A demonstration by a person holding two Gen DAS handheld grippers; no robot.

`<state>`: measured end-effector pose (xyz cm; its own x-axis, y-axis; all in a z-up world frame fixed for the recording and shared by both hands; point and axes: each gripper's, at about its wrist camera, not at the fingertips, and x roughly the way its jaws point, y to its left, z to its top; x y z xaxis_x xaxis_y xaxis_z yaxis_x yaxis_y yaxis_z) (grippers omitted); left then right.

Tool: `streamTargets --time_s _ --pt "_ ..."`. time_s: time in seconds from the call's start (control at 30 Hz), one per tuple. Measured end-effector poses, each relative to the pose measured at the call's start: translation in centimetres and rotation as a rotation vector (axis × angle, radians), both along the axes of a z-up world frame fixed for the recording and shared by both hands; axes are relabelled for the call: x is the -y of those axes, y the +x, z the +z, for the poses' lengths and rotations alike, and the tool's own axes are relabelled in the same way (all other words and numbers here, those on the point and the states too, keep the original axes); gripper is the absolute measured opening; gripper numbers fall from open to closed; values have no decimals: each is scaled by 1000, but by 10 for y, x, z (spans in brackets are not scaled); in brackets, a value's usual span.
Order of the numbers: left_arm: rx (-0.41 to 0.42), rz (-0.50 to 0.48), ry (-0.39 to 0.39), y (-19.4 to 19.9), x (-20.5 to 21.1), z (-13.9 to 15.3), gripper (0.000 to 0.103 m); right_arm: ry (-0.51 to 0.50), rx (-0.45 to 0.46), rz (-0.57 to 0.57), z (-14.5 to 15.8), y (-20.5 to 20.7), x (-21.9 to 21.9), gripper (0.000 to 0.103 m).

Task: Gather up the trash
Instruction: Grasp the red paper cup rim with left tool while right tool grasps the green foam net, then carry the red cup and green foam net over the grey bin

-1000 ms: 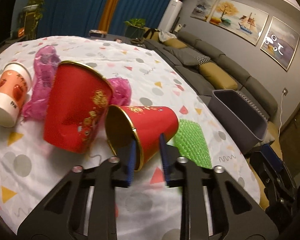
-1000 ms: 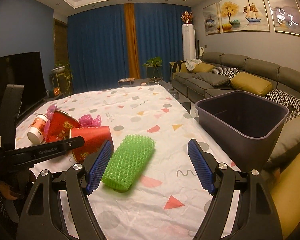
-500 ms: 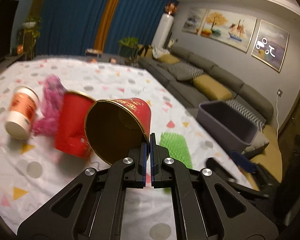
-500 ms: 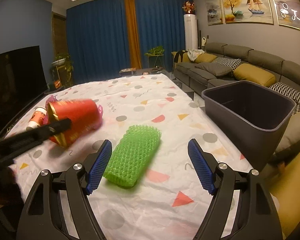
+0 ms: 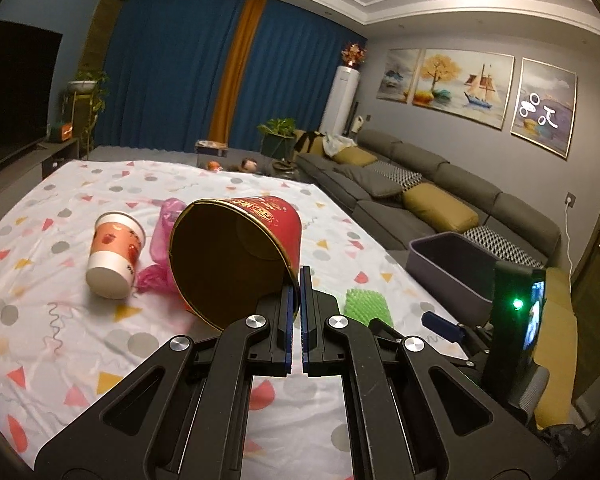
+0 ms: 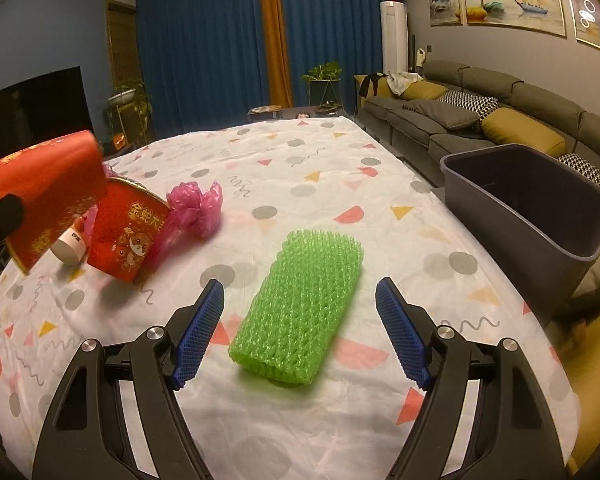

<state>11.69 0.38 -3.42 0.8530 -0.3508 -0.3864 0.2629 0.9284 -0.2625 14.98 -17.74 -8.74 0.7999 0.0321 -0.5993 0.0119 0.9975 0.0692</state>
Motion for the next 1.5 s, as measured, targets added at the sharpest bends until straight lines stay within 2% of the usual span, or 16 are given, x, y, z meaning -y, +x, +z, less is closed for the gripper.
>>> streamTargets --time_s 0.23,0.3,0.47,0.63,0.7,0.87,0.9,1.1,1.5 --pt "13 8 -13 -10 -7 4 2 3 -74 -13 -8 15 1 76" --pt "12 9 -18 -11 -10 4 2 2 -89 -12 -10 17 1 72" --pt "13 14 -22 -15 -14 4 2 -15 -117 -12 -14 21 -2 71" --pt "13 20 -29 -17 -18 5 2 -19 -178 0 -22 31 -4 63" --pt "14 22 -31 -18 -18 6 2 -16 -204 8 -25 34 -5 55" --pt "12 24 -30 -18 -18 7 2 -8 -229 13 -30 37 -4 42" --pt "11 24 -30 -18 -18 7 2 -2 -230 17 -30 37 -3 35" --pt "11 23 -24 -18 -17 6 2 40 -200 42 -26 33 -1 20" --pt "-5 -10 -5 -9 2 6 2 91 -59 37 2 -1 17 16"
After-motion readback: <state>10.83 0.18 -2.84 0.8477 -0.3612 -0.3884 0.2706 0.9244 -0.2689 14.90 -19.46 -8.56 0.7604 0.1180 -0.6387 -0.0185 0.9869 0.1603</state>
